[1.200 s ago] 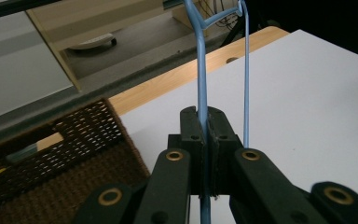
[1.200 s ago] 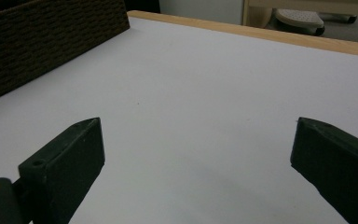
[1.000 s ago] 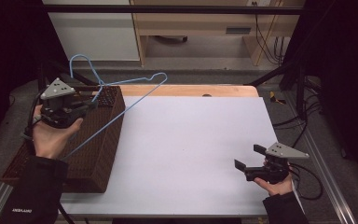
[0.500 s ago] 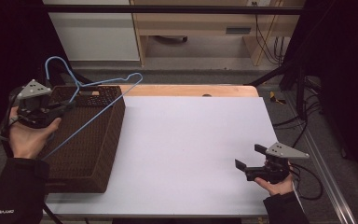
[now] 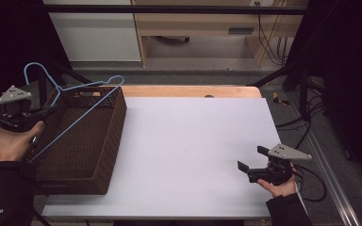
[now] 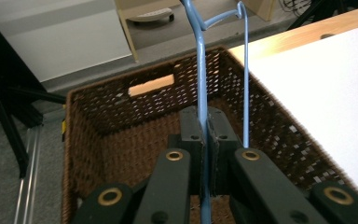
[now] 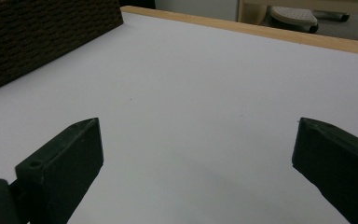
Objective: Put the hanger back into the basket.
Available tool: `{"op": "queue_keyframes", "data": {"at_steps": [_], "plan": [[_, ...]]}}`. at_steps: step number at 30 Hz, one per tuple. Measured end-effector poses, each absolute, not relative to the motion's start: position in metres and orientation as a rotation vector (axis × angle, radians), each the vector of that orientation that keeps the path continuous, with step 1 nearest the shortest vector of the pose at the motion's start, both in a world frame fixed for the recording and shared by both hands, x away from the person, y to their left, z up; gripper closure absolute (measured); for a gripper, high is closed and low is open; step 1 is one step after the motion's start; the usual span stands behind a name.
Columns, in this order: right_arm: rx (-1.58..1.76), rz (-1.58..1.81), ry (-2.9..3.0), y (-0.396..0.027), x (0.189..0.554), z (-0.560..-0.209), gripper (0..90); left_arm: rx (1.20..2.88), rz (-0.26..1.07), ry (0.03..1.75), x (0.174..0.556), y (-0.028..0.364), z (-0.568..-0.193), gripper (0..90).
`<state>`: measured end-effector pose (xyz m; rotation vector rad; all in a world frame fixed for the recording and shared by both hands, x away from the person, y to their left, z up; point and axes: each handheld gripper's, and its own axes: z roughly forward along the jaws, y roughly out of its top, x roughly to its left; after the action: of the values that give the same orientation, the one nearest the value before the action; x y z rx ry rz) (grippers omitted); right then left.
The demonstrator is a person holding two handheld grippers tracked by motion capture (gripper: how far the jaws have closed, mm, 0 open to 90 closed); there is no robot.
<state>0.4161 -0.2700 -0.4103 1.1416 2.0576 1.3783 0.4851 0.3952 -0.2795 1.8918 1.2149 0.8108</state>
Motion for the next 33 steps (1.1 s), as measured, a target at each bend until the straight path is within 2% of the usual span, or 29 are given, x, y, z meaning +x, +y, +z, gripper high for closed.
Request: {"op": "queue_keyframes", "data": {"at_steps": [18, 33], "plan": [[1.141, 1.374, 2.06, -0.269, 0.416, -0.411, 2.3, 1.929, 0.815, 1.283, 0.487, 0.418, -0.32, 87.3], [1.137, 1.371, 2.068, -0.268, 0.416, -0.412, 2.3, 2.001, 0.683, 1.322, 0.499, 0.402, -0.36, 87.1]]}}
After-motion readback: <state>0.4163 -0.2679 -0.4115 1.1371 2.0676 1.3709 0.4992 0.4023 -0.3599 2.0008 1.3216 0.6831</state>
